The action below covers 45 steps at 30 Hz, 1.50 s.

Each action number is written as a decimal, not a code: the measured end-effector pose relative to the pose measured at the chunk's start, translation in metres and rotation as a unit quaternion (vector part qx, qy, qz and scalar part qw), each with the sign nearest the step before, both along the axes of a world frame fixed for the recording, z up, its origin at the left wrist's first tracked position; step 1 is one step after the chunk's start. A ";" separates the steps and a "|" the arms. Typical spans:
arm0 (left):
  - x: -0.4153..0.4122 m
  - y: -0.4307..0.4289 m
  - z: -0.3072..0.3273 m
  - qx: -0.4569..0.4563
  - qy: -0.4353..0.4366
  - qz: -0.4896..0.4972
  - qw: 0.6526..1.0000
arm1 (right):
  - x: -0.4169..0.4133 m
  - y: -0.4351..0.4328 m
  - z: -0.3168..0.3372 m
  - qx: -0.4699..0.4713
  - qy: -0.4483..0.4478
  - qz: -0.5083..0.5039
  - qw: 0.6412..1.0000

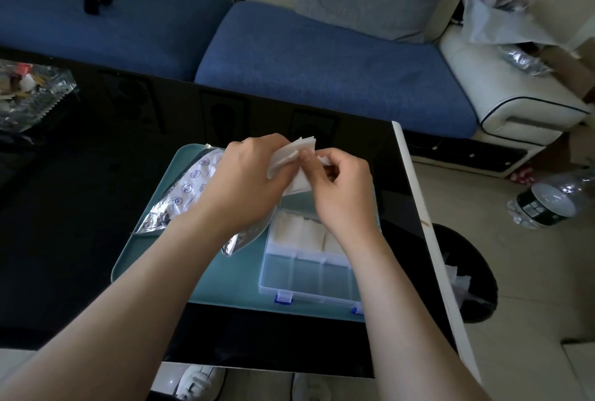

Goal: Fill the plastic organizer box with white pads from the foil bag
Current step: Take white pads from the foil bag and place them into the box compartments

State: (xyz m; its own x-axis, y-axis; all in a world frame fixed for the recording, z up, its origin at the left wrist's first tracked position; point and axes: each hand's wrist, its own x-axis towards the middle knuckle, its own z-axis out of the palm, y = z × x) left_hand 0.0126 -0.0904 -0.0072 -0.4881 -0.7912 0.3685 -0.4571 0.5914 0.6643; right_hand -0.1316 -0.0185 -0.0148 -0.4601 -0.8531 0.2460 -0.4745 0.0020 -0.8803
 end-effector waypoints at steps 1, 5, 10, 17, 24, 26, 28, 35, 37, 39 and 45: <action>-0.003 0.001 0.001 -0.005 0.007 0.002 1.000 | -0.001 0.001 0.002 -0.005 -0.015 -0.002 1.000; -0.010 0.006 0.003 0.008 0.023 0.006 1.000 | -0.006 0.006 0.010 0.001 -0.089 -0.019 0.996; -0.023 0.011 -0.008 0.178 0.127 0.003 0.976 | -0.017 0.013 0.015 0.006 -0.179 -0.059 0.982; -0.038 0.019 -0.010 0.370 0.234 -0.005 0.899 | -0.026 0.015 0.011 -0.002 -0.200 -0.102 0.974; -0.037 0.020 -0.009 0.429 0.277 0.038 0.859 | -0.033 0.022 0.017 -0.009 -0.223 -0.121 0.967; -0.037 0.020 -0.007 0.441 0.292 0.049 0.847 | -0.034 0.024 0.018 0.014 -0.215 -0.142 0.966; -0.038 0.021 -0.006 0.447 0.309 0.059 0.838 | -0.036 0.025 0.016 0.036 -0.241 -0.143 0.959; -0.038 0.023 -0.003 0.433 0.312 0.069 0.843 | -0.033 0.027 0.017 0.101 -0.301 -0.049 0.947; -0.038 0.023 -0.002 0.425 0.305 0.067 0.849 | -0.033 0.027 0.016 0.126 -0.289 -0.037 0.948; -0.038 0.024 -0.002 0.418 0.296 0.062 0.856 | -0.033 0.027 0.014 0.138 -0.273 -0.030 0.952; -0.038 0.025 0.001 0.434 0.309 0.063 0.844 | -0.027 0.023 0.015 0.176 -0.203 0.014 0.963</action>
